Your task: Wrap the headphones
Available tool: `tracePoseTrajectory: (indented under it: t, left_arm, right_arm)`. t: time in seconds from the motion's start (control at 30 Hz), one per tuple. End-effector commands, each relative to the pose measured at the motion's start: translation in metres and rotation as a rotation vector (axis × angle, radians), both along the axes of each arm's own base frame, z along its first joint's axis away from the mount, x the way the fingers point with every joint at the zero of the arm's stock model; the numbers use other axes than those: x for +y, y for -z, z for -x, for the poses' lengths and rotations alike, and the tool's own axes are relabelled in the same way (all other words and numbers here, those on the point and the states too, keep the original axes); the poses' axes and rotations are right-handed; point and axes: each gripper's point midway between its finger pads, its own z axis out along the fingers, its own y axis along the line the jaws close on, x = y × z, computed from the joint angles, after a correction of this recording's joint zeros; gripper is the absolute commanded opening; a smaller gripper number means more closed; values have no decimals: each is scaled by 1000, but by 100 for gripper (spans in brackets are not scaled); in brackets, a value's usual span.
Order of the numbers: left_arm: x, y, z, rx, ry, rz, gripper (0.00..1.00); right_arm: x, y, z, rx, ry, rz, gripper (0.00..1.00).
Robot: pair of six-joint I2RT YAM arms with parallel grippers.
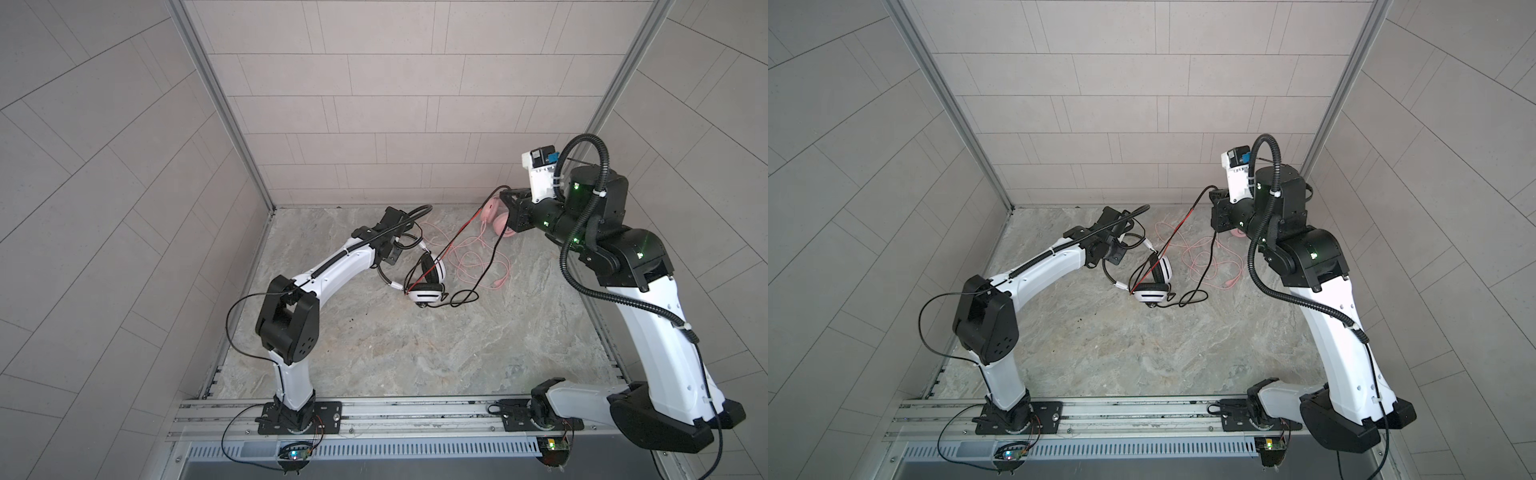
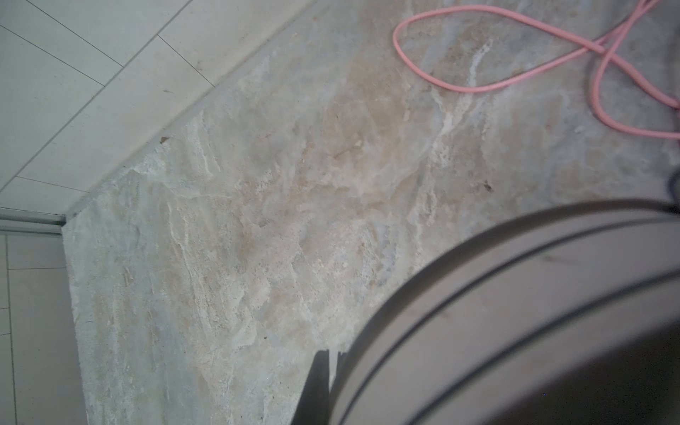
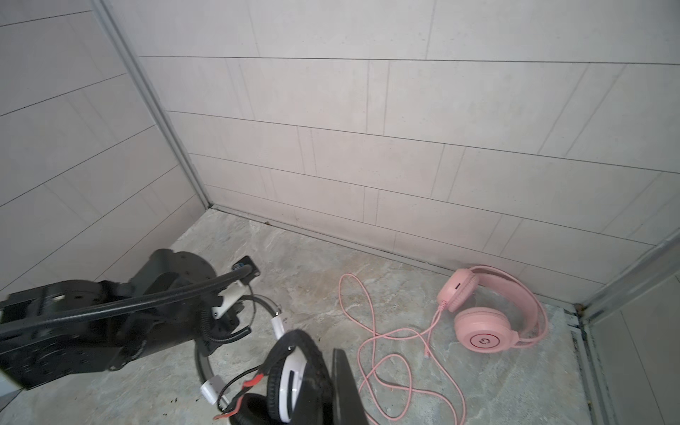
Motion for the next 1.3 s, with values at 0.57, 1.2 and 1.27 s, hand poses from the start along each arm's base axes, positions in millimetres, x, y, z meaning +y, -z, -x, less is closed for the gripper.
tracePoseTrajectory:
  t: [0.57, 1.2, 1.27]
  left_arm:
    - [-25, -85, 126, 163, 350, 648, 0]
    - [-22, -178, 99, 23, 368, 1100, 0]
    - [-23, -185, 95, 0, 363, 1132, 0]
  right_arm:
    - [-24, 115, -84, 201, 64, -172, 0]
    - [53, 269, -78, 520, -141, -162, 0]
    - [71, 276, -72, 538, -176, -140, 0]
